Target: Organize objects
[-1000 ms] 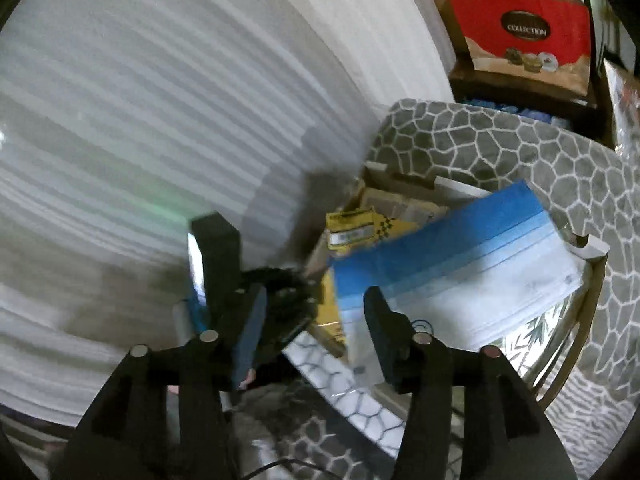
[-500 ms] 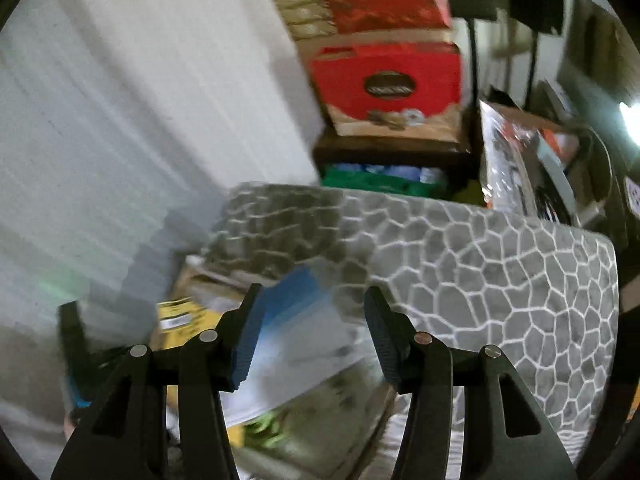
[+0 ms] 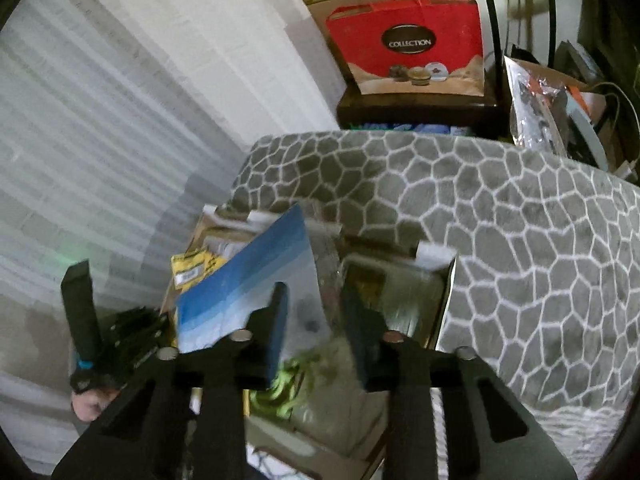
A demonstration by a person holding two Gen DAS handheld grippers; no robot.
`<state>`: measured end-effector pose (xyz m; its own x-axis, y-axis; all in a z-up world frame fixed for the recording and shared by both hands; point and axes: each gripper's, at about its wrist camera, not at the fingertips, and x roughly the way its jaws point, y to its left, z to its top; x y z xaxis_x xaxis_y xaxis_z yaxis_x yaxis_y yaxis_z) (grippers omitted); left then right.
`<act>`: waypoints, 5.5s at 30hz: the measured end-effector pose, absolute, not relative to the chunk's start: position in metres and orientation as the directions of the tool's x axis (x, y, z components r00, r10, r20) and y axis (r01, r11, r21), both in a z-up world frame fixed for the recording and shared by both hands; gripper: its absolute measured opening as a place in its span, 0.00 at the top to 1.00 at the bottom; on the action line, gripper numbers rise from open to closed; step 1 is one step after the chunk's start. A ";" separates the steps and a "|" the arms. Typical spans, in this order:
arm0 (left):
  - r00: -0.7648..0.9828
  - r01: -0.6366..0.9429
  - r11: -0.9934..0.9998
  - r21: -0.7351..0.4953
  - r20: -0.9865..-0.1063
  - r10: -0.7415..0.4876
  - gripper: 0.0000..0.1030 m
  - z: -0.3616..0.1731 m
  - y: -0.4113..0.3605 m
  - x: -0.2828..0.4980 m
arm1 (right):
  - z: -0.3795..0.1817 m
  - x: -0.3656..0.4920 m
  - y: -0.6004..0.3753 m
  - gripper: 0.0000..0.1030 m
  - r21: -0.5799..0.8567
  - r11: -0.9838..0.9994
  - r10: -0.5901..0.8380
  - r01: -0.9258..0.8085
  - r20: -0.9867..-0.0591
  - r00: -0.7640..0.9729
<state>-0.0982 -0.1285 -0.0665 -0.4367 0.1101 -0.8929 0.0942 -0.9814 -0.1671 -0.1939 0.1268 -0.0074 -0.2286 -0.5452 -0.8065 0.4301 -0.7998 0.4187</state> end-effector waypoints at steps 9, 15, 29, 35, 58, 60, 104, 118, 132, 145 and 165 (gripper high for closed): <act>-0.434 0.100 -0.978 -0.185 -0.892 0.124 0.96 -0.067 -0.131 -0.098 | -0.012 -0.148 0.135 0.92 0.429 -0.784 -0.561 0.450 -0.799 -0.217; -0.434 0.100 -0.977 -0.186 -0.892 0.125 0.96 -0.067 -0.131 -0.099 | -0.027 -0.113 0.153 0.91 0.423 -0.815 -0.537 0.396 -0.808 -0.243; -0.451 0.112 -0.967 -0.228 -0.879 0.155 0.95 -0.059 -0.137 -0.096 | -0.046 -0.092 0.168 0.95 0.548 -0.824 -0.558 0.147 -0.736 -0.383; -0.460 0.106 -0.969 -0.223 -0.875 0.151 0.92 -0.053 -0.138 -0.094 | -0.043 -0.085 0.150 0.90 0.493 -0.849 -0.524 0.190 -0.738 -0.425; -0.462 0.117 -0.985 -0.125 -0.885 0.058 0.73 -0.050 -0.134 -0.099 | -0.003 -0.099 0.188 0.57 0.327 -0.909 -0.412 0.258 -0.796 -0.444; -0.457 0.129 -0.983 -0.130 -0.887 0.057 0.69 -0.052 -0.137 -0.101 | -0.011 -0.104 0.189 0.57 0.286 -0.928 -0.366 0.237 -0.815 -0.449; -0.434 -0.068 -0.991 -0.114 -0.891 0.132 0.96 -0.048 -0.019 -0.146 | -0.051 -0.151 0.285 0.87 0.385 -0.919 -0.381 0.079 -0.823 -0.422; -0.468 -0.008 -0.998 -0.064 -0.882 0.061 0.69 -0.046 -0.017 -0.143 | -0.047 -0.148 0.295 0.67 0.363 -0.930 -0.348 0.063 -0.812 -0.469; -0.653 -0.011 -0.998 -0.063 -0.756 0.055 0.12 0.008 -0.018 -0.084 | 0.007 -0.091 0.281 0.24 0.171 -0.982 -0.180 0.077 -0.740 -0.648; -0.694 -0.024 -0.997 -0.080 -0.717 0.074 0.01 0.022 0.003 -0.032 | 0.022 -0.035 0.263 0.12 0.093 -0.995 -0.096 0.044 -0.699 -0.709; -0.672 0.003 -0.999 -0.036 -0.740 0.024 0.00 0.015 0.007 0.001 | 0.014 0.001 0.233 0.01 0.023 -0.997 -0.070 0.075 -0.696 -0.715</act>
<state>0.0015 0.0071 0.0146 -0.6723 0.0241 -0.7399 0.0034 -0.9994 -0.0356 0.0014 0.2327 0.0136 -0.7146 -0.0696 -0.6961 0.0752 -0.9969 0.0225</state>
